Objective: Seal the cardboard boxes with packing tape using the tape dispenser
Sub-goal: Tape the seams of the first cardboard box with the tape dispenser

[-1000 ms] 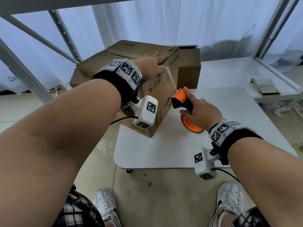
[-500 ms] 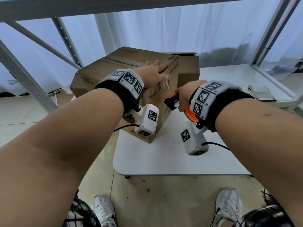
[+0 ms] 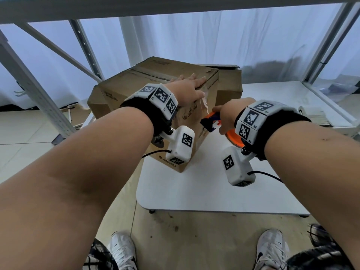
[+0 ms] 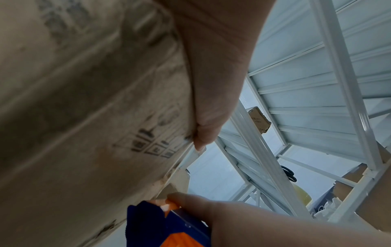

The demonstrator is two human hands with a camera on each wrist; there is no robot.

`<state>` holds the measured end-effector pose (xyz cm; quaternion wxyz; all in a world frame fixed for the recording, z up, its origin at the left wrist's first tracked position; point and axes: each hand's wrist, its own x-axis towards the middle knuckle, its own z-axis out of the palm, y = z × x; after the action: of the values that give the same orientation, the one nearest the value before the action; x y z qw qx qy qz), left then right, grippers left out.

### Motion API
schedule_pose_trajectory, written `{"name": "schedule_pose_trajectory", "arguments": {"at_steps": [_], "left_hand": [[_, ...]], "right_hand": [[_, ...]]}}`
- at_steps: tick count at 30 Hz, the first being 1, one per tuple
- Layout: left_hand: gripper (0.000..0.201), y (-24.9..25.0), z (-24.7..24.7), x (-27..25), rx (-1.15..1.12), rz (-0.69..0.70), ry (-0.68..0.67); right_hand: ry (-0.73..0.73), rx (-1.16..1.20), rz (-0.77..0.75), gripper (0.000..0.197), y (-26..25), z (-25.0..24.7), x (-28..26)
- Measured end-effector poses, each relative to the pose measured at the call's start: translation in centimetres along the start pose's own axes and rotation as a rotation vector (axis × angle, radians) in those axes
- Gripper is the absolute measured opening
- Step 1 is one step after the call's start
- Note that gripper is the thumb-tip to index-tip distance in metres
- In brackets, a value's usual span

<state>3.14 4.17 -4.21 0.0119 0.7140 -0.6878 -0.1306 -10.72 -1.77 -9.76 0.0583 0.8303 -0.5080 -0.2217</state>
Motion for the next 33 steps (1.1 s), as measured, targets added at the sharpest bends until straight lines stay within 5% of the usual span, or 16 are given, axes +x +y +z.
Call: {"name": "schedule_pose_trajectory", "arguments": {"at_steps": [3,15,19,22,29,33], "left_hand": [[0.057,0.0,0.0,0.0,0.002,-0.001,-0.001],[0.057,0.2,-0.1,-0.2,0.002,0.003,-0.005],[0.056,-0.4,0.0,-0.5,0.001,0.041,-0.01],[0.056,-1.0,0.2,-0.1,0.018,0.07,0.005],[0.056,-1.1,0.2,-0.7,-0.007,0.103,-0.005],[0.057,-1.2,-0.1,-1.2,0.014,0.163,-0.03]], "right_hand": [[0.009,-0.147,-0.003,0.063,0.0,0.2,-0.3],[0.059,-0.039,0.007,0.049,-0.5,0.4,-0.6],[-0.057,-0.156,-0.064,0.051,0.5,5.9,-0.5],[-0.084,-0.008,0.069,0.068,-0.1,7.8,-0.6],[0.029,0.222,0.148,0.076,1.8,3.0,-0.6],[0.113,0.573,0.203,0.084,4.2,4.4,-1.1]]}}
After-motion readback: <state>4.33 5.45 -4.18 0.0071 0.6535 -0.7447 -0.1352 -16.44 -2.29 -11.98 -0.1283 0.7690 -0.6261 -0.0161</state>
